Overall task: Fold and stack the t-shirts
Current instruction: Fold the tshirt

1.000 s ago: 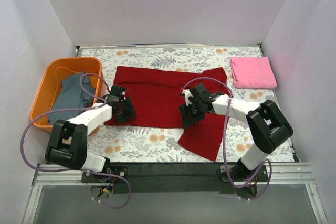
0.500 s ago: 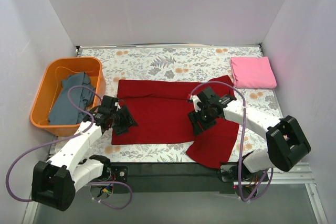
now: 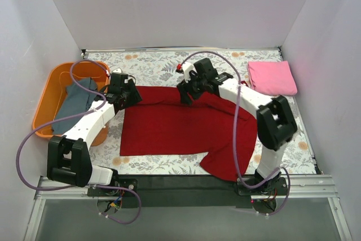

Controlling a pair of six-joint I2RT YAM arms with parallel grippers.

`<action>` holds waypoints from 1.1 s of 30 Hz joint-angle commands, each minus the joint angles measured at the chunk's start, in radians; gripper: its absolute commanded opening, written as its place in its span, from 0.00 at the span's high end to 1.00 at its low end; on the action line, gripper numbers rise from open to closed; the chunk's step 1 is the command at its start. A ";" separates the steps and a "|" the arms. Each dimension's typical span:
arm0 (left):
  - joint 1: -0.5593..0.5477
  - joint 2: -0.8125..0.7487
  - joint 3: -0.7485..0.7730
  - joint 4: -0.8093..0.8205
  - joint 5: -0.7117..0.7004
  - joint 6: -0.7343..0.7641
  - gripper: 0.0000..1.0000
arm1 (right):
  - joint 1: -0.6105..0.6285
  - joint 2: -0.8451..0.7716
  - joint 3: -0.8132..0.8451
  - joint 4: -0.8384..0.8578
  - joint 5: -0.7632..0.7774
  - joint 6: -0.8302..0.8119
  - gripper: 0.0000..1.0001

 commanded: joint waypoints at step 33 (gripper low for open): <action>0.008 -0.162 -0.180 0.253 -0.155 0.185 0.50 | 0.045 0.567 0.470 0.149 -0.411 -0.061 0.41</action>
